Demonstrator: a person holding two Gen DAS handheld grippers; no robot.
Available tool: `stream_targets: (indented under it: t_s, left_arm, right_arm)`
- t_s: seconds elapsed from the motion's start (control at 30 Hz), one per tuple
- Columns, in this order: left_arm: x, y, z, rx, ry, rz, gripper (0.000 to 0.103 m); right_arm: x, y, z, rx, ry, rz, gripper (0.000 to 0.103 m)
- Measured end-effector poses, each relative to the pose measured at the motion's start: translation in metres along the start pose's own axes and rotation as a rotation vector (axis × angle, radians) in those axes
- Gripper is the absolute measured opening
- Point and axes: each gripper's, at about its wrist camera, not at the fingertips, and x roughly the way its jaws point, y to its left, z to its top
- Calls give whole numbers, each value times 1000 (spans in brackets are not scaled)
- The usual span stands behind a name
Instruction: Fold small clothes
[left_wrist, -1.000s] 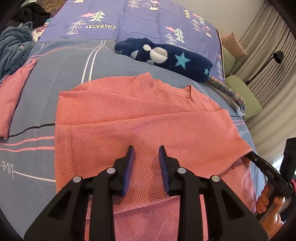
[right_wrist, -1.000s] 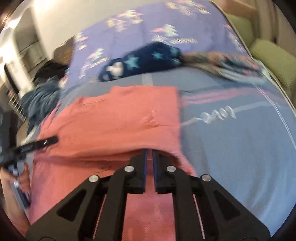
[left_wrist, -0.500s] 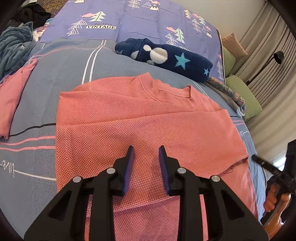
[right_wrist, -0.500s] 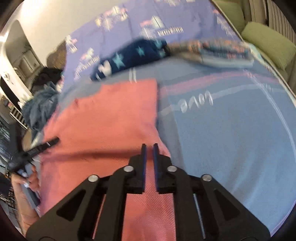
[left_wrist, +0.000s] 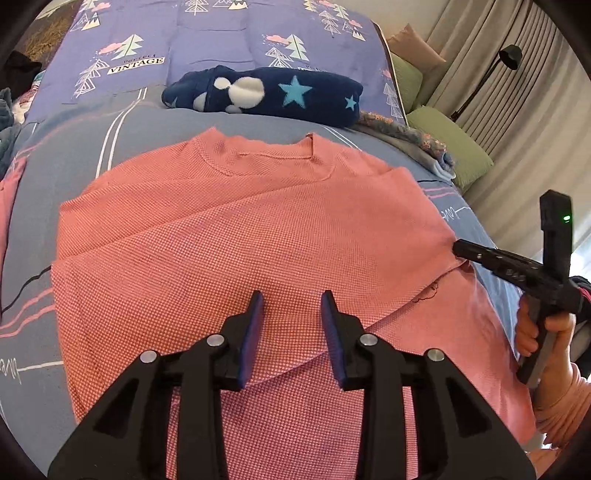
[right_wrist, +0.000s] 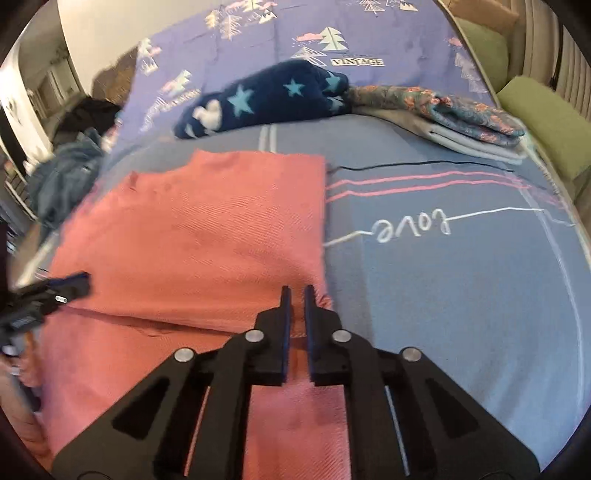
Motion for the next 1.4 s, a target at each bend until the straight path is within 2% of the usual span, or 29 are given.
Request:
stream_targets:
  t_s: [0.07,0.17,0.2,0.23,0.27,0.3,0.37,0.4,0.43,0.5,0.57,0.63,0.67,0.7,0.8,0.87,0.93,1.03,1.13,1.23,1.3,1.4]
  left_arm:
    - [-6,-2,1,-6,-11,-20,34]
    - [-14,-12,0,21,-43,-119,36]
    - [-12,-13,0,36,-37,-115,37]
    - [-4,-17,-3,68,-3,-76,37]
    - [3,-19,-4,83,22,-55,37]
    - [10,-21,-8,116,34,-40,37]
    - [10,-24,-10,156,23,-32,38]
    - [7,-24,-9,151,22,-32,38]
    - [6,-23,-9,143,23,-32,38]
    - [-1,-20,-6,125,13,-16,38]
    - [-17,-10,0,76,-52,23,39]
    - [-32,6,4,3,-124,62,49]
    - [-38,16,5,-36,-153,90,49]
    - [-43,26,5,-77,-173,120,49]
    - [-46,47,5,-155,-173,197,49]
    - [-39,57,7,-190,-144,301,51]
    - [-37,70,5,-242,-121,325,51]
    - [-49,87,1,-327,-127,282,51]
    - [-72,87,-17,-363,-164,214,53]
    - [-81,83,-52,-383,-142,160,53]
    - [-83,79,-85,-404,-91,121,53]
    - [-104,56,-128,-370,-115,77,53]
  right_arm:
    - [1,2,14,-19,-32,1,10]
    - [17,-2,41,-30,-68,52,12]
    - [29,-4,49,-27,-51,60,12]
    - [39,-5,52,-38,-22,44,15]
    - [59,-7,56,-55,33,-12,18]
    - [69,-11,55,-41,39,-15,22]
    - [64,-14,56,-22,18,10,23]
    - [58,-16,56,-11,7,20,28]
    - [51,-20,55,8,-7,33,38]
    - [37,-37,54,59,-37,54,52]
    - [26,-52,48,94,-28,105,52]
    - [18,-61,34,109,10,171,52]
    - [15,-62,25,93,35,200,52]
    - [13,-60,17,73,48,204,47]
    - [8,-54,-17,-11,61,159,36]
    - [0,-50,-26,-58,40,130,35]
    - [-9,-50,-29,-38,43,127,35]
    - [-22,-59,-35,9,55,171,37]
    - [-38,-68,-53,39,65,202,40]
    - [-56,-74,-79,44,63,211,40]
    - [-66,-77,-94,61,62,226,41]
    - [-80,-77,-115,73,62,274,41]
